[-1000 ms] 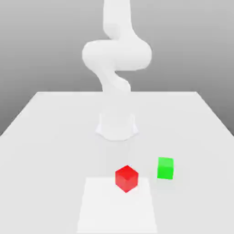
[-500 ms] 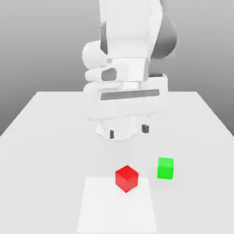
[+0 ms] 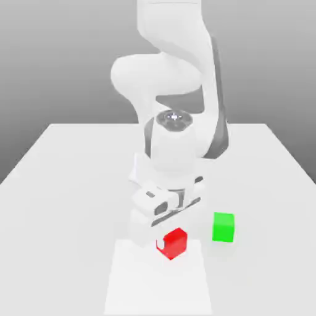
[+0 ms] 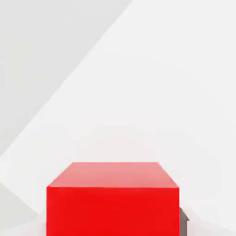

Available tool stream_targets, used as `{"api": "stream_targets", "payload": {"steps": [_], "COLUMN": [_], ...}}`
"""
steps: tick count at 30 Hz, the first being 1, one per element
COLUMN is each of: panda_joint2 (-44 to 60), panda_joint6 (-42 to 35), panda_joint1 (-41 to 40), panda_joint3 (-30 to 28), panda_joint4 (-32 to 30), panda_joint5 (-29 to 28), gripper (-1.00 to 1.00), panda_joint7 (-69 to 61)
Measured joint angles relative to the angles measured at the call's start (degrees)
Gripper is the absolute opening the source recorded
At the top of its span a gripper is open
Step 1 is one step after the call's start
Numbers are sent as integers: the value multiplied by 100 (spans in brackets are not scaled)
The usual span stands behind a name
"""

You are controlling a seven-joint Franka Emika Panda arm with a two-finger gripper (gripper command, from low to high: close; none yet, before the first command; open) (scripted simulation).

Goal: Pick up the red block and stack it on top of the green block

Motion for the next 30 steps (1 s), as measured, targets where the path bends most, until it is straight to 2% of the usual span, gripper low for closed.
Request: {"api": "stream_targets", "payload": {"steps": [9,16,19,24,25,30], "panda_joint2": [-1552,-2776,-2474,-1493,-1293,-1293], "panda_joint6": [-1319,-2185,-1859,-912,-718,-718], "panda_joint1": [41,1342,1430,1319,1290,1314], "panda_joint3": [-70,1028,1219,1267,1257,1257], "panda_joint4": [-228,-576,-600,-570,-565,-564], "panda_joint5": [-388,278,266,-89,-188,-188], "gripper": [-100,-100,-100,-100,100,100], "panda_joint7": [329,1452,1661,1929,1996,1996]}}
